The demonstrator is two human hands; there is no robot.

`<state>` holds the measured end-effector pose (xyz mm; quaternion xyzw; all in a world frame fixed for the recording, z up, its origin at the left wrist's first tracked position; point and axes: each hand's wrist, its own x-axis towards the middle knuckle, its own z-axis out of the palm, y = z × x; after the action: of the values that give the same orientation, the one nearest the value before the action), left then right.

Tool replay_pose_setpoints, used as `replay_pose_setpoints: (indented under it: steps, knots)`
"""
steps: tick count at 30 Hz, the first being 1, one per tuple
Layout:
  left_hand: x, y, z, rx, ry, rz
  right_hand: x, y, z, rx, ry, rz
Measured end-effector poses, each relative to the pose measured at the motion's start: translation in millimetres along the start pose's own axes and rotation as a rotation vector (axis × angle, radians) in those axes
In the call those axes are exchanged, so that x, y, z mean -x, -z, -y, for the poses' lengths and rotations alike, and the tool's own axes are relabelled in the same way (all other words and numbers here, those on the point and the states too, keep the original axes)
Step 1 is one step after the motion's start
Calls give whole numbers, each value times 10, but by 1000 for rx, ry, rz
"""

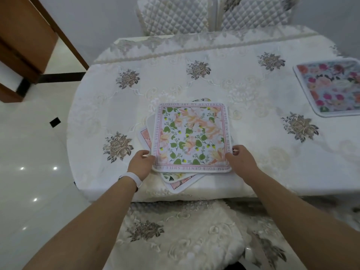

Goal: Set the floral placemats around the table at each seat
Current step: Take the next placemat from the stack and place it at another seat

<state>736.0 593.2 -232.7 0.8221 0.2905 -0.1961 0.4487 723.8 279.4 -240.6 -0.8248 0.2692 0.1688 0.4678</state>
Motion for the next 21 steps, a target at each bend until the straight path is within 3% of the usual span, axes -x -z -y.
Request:
replay_pose_setpoints:
  steps: [6, 13, 21]
  knots:
    - [-144, -80, -46, 25, 19, 22, -196, 3, 77, -127, -33, 34]
    - [-71, -192, -129, 222, 41, 39, -283, -46, 90, -206, -64, 13]
    - [167, -115, -112, 318, -17, 40, -88, -2, 160, -220, 35, 30]
